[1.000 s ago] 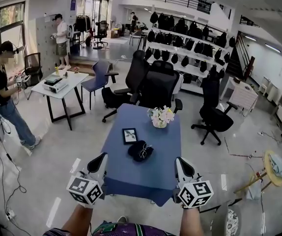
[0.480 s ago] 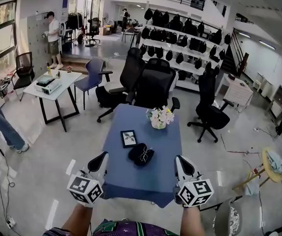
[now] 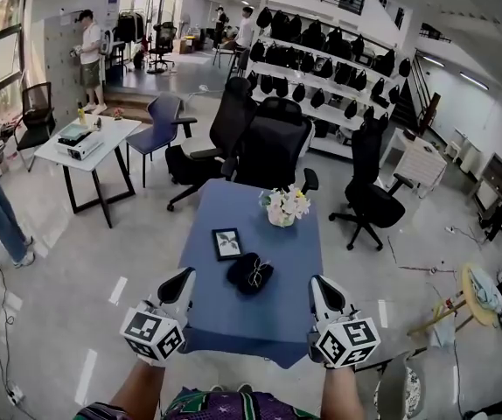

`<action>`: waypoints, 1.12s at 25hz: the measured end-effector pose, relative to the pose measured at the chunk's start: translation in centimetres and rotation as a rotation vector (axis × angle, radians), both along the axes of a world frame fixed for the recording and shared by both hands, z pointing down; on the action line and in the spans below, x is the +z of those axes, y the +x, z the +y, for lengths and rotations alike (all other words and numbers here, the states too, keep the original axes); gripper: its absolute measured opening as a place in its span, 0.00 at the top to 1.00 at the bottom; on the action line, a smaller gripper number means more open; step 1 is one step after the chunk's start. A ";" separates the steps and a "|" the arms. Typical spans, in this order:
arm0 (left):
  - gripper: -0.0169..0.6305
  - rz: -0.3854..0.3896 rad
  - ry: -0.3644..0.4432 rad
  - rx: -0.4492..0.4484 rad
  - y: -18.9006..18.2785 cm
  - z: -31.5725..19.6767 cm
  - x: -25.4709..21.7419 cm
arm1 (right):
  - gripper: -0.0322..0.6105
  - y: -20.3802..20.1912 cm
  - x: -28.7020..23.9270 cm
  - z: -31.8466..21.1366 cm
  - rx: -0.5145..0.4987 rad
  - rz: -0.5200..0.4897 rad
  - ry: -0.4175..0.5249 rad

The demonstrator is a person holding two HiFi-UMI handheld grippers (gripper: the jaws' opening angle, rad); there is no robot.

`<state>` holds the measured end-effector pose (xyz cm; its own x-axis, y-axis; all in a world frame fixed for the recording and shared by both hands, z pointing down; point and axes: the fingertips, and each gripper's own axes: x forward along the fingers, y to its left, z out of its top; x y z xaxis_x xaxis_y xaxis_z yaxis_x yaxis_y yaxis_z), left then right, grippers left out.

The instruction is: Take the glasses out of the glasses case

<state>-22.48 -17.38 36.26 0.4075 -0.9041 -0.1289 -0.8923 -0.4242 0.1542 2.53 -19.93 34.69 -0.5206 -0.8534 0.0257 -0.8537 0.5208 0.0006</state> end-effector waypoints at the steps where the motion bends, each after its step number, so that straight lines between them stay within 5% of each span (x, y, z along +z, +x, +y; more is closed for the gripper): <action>1: 0.95 0.001 -0.002 0.002 0.0 -0.2 0.1 | 0.95 -0.1 0.2 -0.2 0.002 0.002 -0.005; 15: 0.95 -0.001 0.026 -0.010 0.7 -4.9 0.1 | 0.95 -0.6 0.6 -6.2 -0.046 -0.016 -0.001; 28: 0.95 -0.084 0.050 0.027 5.0 -10.3 -1.0 | 0.95 1.4 0.2 -10.8 -0.063 -0.029 0.003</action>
<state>-17.50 -27.63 35.21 0.4431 -0.8858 -0.1376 -0.8893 -0.4537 0.0571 3.97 -30.74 34.93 -0.5740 -0.8188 0.0077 -0.8187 0.5738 -0.0220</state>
